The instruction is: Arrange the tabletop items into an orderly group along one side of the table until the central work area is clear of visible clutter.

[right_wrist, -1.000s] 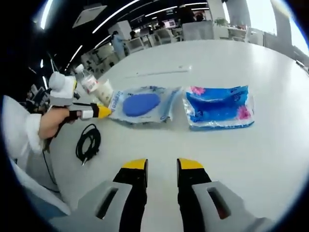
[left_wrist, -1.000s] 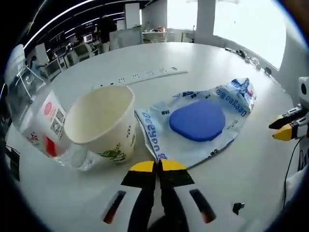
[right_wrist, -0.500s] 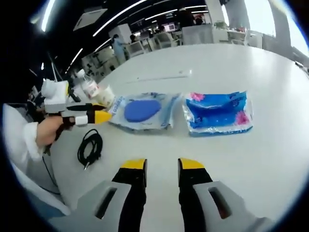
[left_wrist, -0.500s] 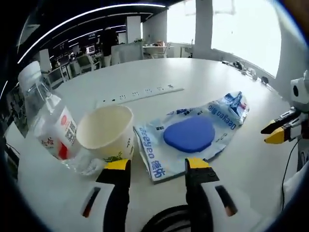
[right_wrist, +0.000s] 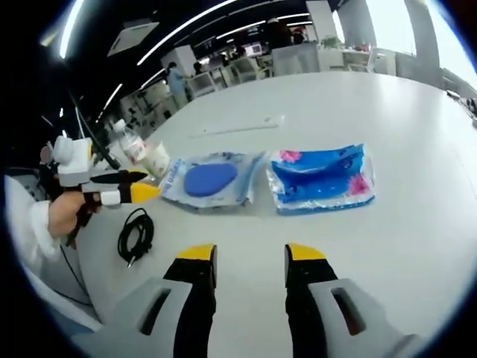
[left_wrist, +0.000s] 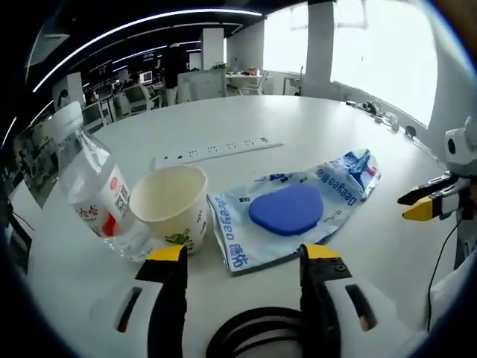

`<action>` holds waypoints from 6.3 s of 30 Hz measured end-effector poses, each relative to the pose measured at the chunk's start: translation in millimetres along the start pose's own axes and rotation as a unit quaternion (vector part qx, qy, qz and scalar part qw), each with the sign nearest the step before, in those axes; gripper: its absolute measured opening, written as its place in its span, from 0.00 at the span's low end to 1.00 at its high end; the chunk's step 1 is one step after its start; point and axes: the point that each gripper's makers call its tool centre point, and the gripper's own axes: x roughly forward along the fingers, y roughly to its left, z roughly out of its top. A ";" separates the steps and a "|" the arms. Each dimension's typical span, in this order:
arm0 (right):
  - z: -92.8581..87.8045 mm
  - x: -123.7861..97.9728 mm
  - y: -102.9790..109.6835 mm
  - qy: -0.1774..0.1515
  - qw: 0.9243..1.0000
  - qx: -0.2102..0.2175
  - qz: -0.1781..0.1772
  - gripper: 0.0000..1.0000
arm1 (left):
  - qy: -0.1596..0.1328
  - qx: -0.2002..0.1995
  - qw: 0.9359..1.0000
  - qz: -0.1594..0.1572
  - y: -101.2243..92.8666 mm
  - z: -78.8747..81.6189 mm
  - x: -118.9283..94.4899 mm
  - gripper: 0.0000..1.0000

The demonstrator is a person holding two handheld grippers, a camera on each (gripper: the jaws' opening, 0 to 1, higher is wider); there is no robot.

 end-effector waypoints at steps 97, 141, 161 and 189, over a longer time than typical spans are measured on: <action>55.6 9.8 -136.4 -0.044 0.999 0.026 -0.006 0.00 | 0.084 -0.007 0.990 -0.115 -179.2 70.1 94.3 0.00; 38.2 -2.6 -115.5 -0.037 0.998 0.044 -0.008 0.59 | 0.015 0.024 0.996 -0.086 -173.1 88.3 71.2 0.64; 28.5 -50.0 -68.3 -0.050 0.998 0.036 0.004 0.82 | -0.007 -0.006 0.998 -0.060 -131.9 57.7 -10.1 0.86; -24.2 -99.6 -43.7 -0.045 0.996 0.069 0.011 0.83 | -0.015 -0.066 0.998 -0.016 -55.0 -5.2 -97.0 0.87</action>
